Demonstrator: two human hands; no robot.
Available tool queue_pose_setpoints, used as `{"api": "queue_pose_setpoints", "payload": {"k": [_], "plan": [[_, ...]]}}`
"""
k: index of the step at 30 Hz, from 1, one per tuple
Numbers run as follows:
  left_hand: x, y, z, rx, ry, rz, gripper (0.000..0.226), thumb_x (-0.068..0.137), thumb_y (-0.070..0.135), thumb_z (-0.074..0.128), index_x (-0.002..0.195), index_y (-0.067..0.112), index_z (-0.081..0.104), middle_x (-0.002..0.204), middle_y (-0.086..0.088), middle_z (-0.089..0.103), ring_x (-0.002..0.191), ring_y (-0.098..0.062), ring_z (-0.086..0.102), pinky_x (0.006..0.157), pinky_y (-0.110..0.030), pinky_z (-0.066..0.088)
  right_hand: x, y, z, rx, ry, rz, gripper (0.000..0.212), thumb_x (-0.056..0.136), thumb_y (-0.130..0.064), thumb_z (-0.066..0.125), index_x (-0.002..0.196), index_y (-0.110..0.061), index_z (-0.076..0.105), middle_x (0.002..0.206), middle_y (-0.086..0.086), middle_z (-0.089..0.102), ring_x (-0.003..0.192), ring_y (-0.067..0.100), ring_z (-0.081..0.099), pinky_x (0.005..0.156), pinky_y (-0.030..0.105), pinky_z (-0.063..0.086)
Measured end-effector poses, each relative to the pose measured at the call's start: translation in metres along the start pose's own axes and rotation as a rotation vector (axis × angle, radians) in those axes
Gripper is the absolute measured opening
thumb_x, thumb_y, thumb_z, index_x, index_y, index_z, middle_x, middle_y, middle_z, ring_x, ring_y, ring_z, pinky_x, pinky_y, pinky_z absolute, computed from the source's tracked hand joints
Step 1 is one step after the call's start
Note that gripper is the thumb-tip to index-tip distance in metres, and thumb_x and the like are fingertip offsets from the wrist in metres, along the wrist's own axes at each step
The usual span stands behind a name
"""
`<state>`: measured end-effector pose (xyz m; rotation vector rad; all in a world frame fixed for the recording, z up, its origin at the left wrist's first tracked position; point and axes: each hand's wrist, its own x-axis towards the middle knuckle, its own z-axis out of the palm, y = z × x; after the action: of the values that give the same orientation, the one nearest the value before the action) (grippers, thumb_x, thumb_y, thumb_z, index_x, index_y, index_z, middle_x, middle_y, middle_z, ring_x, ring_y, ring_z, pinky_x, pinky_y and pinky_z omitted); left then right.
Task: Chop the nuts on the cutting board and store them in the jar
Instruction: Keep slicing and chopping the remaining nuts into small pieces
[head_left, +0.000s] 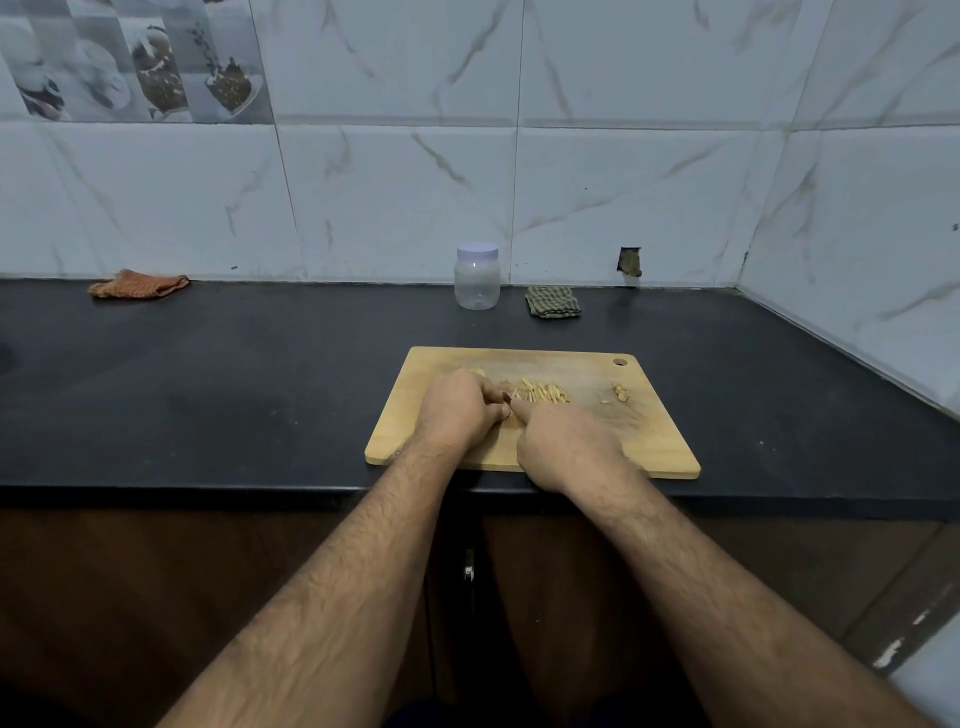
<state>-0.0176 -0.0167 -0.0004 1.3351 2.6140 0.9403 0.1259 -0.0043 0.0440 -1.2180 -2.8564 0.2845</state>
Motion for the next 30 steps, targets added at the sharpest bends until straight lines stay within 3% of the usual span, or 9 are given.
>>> {"api": "queue_pose_setpoints", "payload": {"k": [8, 12, 18, 23, 27, 30], "plan": [[-0.001, 0.002, -0.001, 0.022, -0.005, 0.005, 0.022, 0.089, 0.031, 0.071, 0.109, 0.023, 0.076, 0.111, 0.004, 0.073, 0.104, -0.014, 0.064, 0.085, -0.025, 0.048, 0.001, -0.004, -0.002, -0.067, -0.035, -0.008, 0.069, 0.095, -0.005, 0.044, 0.153, -0.039, 0.028, 0.137, 0.006, 0.056, 0.117, 0.025, 0.057, 0.076, 0.034, 0.044], [-0.003, 0.004, -0.002, 0.024, 0.003, -0.004, 0.021, 0.09, 0.03, 0.07, 0.109, 0.023, 0.076, 0.114, 0.003, 0.072, 0.107, -0.015, 0.063, 0.087, -0.026, 0.046, -0.01, 0.001, 0.003, -0.076, -0.028, -0.026, 0.073, 0.093, -0.005, 0.047, 0.154, -0.038, 0.026, 0.127, 0.006, 0.06, 0.111, 0.024, 0.059, 0.074, 0.034, 0.044], [-0.004, 0.005, -0.004, 0.022, -0.016, -0.009, 0.023, 0.09, 0.029, 0.07, 0.112, 0.022, 0.075, 0.119, 0.003, 0.07, 0.111, -0.014, 0.061, 0.084, -0.022, 0.041, -0.027, 0.013, 0.007, -0.03, -0.027, -0.001, 0.075, 0.094, -0.004, 0.048, 0.157, -0.034, 0.02, 0.137, 0.005, 0.054, 0.12, 0.025, 0.052, 0.087, 0.038, 0.048], [-0.004, 0.005, -0.004, -0.005, -0.02, -0.021, 0.023, 0.09, 0.027, 0.071, 0.111, 0.021, 0.075, 0.117, 0.003, 0.071, 0.106, -0.013, 0.062, 0.082, -0.021, 0.041, -0.02, 0.011, 0.005, -0.004, -0.021, 0.005, 0.069, 0.094, -0.007, 0.047, 0.154, -0.034, 0.028, 0.137, 0.006, 0.055, 0.12, 0.025, 0.054, 0.088, 0.037, 0.048], [-0.004, 0.002, -0.001, -0.031, 0.017, -0.029, 0.021, 0.086, 0.029, 0.074, 0.105, 0.02, 0.076, 0.108, 0.004, 0.072, 0.09, -0.008, 0.058, 0.076, -0.02, 0.04, -0.014, 0.008, 0.0, 0.001, -0.012, 0.007, 0.068, 0.094, -0.008, 0.045, 0.154, -0.035, 0.028, 0.136, 0.006, 0.057, 0.118, 0.026, 0.056, 0.09, 0.037, 0.05], [-0.003, 0.001, 0.0, -0.034, 0.019, -0.026, 0.019, 0.086, 0.028, 0.075, 0.103, 0.021, 0.078, 0.107, 0.005, 0.073, 0.096, -0.01, 0.062, 0.076, -0.021, 0.041, -0.008, 0.005, -0.003, 0.031, -0.016, 0.014, 0.07, 0.095, -0.008, 0.043, 0.155, -0.038, 0.025, 0.141, 0.006, 0.054, 0.12, 0.026, 0.055, 0.094, 0.039, 0.05]]}}
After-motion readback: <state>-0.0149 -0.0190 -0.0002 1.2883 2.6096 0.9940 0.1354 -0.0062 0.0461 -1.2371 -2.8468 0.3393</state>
